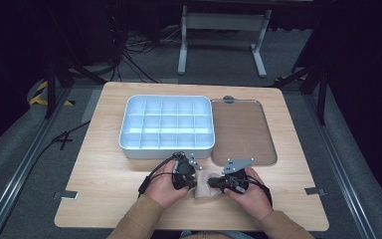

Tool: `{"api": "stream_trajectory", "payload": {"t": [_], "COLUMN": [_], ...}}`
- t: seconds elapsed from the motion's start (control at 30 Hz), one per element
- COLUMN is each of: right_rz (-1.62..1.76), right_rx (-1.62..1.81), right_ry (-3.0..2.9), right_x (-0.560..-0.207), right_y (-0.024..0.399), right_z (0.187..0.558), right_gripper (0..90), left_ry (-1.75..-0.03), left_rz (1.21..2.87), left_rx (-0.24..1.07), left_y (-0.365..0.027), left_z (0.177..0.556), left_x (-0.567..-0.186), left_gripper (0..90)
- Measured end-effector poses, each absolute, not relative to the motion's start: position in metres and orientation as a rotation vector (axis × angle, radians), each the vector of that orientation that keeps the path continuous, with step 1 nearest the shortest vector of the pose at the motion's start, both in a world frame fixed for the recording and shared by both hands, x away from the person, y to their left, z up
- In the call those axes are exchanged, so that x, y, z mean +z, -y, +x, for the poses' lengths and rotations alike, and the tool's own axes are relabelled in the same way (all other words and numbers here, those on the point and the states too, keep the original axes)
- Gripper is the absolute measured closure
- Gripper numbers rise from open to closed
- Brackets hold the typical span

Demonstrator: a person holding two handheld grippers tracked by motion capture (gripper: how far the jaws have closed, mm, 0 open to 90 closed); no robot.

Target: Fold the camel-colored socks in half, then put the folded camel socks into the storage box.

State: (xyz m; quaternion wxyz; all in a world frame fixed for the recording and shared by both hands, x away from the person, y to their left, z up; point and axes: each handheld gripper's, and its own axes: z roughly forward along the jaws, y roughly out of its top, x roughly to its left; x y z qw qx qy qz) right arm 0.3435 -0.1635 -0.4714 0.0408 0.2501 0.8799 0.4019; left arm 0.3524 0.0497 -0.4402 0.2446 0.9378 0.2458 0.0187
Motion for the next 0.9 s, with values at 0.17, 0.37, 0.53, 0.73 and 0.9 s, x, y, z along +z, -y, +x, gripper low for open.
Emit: {"api": "stream_trajectory", "payload": {"t": [0.17,0.37,0.53,0.73,0.9], "right_rz": [0.759,0.744,0.734,0.734,0.726], "right_rx": [1.231,1.23,1.243,1.255,1.251], "right_ry": [-2.693,-2.69,-2.678,-2.669,-2.661], "right_x": [-0.472,-0.472,-0.473,-0.474,-0.474], "right_y": [0.164,0.164,0.165,0.166,0.166], "right_z": [0.343,0.343,0.341,0.339,0.338], "right_gripper": [86.1,86.0,85.6,85.3,85.2], "left_ry": [-0.652,-0.624,-0.594,-0.568,-0.547], "left_rz": [2.549,2.523,2.532,2.536,2.543], "left_rx": [0.063,0.066,0.08,0.092,0.104], "left_y": [-0.047,-0.043,-0.035,-0.027,-0.024], "left_z": [0.351,0.35,0.35,0.349,0.348], "left_x": [-0.438,-0.435,-0.432,-0.43,-0.429], "left_gripper": [77.4,77.5,77.6,77.7,77.3]}}
